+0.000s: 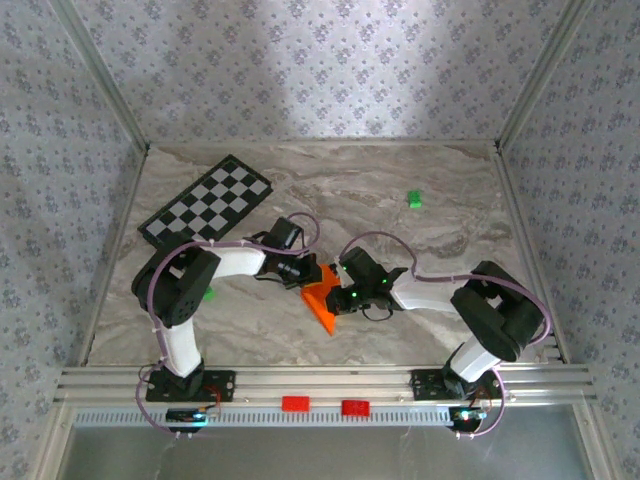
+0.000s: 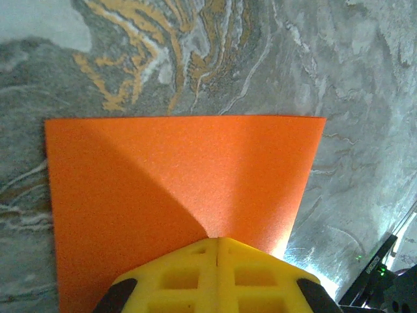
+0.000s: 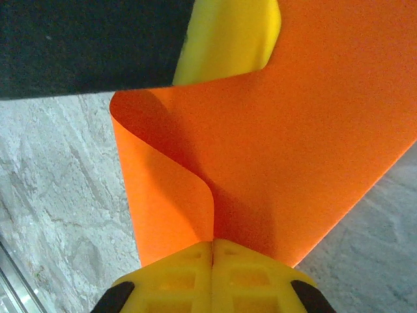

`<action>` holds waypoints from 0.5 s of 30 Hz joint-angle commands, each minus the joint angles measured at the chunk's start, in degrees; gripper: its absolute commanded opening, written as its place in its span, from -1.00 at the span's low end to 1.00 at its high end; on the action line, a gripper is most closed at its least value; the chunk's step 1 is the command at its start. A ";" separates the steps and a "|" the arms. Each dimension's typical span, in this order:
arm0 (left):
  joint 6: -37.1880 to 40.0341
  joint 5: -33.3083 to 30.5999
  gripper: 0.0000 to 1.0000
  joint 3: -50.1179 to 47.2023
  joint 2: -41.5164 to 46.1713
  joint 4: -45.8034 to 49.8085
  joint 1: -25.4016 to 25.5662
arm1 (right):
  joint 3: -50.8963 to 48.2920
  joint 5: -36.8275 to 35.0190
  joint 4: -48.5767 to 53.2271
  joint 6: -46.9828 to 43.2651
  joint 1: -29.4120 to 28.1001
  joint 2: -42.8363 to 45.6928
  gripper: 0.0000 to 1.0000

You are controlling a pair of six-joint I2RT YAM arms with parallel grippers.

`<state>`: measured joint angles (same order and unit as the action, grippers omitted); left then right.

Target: Fold a paper plane with a square sheet of paper (pick it up from the middle)

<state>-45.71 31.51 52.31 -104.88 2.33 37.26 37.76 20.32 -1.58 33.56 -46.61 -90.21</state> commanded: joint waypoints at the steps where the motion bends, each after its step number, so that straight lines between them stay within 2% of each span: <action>1: -0.47 -0.83 -0.99 -1.28 0.78 1.80 0.30 | 1.53 -0.71 1.33 -1.05 0.29 -0.72 -1.00; 15: -0.53 -0.70 -0.99 -1.49 0.80 1.65 0.36 | 1.16 -0.87 1.55 -0.95 0.21 -1.42 -1.00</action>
<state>-45.93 31.53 52.01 -104.79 1.87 37.26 37.76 20.32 -1.56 33.54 -46.61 -90.50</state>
